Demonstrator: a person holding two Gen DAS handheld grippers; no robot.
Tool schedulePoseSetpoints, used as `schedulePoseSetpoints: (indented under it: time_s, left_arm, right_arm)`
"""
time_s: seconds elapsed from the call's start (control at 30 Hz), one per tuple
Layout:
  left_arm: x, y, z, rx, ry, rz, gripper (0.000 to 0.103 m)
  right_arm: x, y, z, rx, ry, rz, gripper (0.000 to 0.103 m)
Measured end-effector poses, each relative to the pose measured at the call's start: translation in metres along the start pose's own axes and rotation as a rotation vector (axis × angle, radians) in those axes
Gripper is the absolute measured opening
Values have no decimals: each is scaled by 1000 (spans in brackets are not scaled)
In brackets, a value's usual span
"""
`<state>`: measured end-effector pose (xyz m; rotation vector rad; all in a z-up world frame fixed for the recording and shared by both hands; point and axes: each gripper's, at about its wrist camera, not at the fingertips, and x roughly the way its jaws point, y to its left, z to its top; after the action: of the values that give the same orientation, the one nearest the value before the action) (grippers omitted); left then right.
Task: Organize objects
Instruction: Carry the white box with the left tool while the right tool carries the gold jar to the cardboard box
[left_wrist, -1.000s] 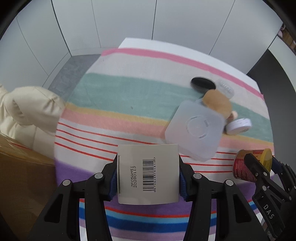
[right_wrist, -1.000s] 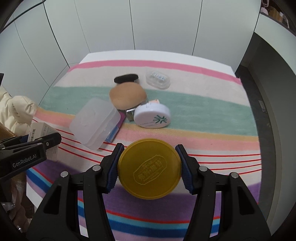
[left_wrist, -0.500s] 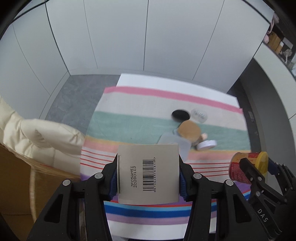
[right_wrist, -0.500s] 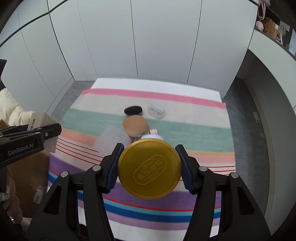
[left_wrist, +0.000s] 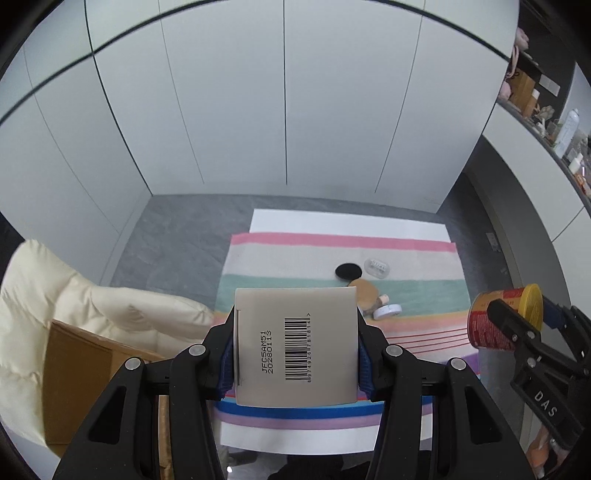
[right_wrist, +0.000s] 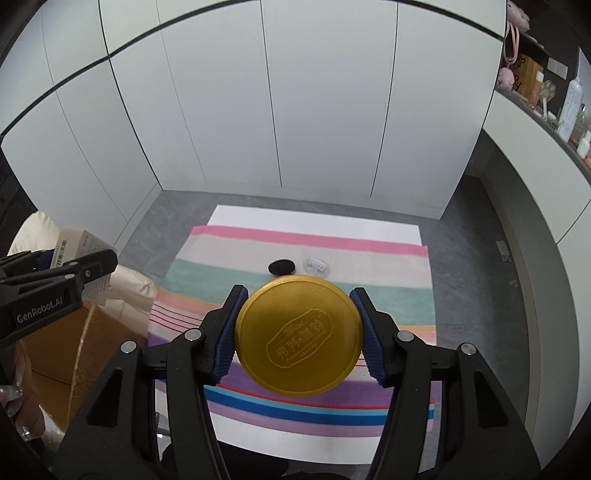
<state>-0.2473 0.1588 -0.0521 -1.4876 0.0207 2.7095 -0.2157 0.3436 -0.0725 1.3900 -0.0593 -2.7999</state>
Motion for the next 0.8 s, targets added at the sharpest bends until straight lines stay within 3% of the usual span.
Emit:
schedulePoseSetpoints:
  time_s: [0.43,0.6,0.8]
  left_arm:
    - [-38,2,-14,19,-7,0,52]
    - [-44,3,-24,34,-9,17,52]
    - [-60,3,-54,51,-8,-1,52]
  right_arm:
    - [-40,8,1,-15,-53,-27,59]
    - [-45,6,-8,-2,-38,-14,59]
    - [-63,4,-31,-11,-46,-58,59]
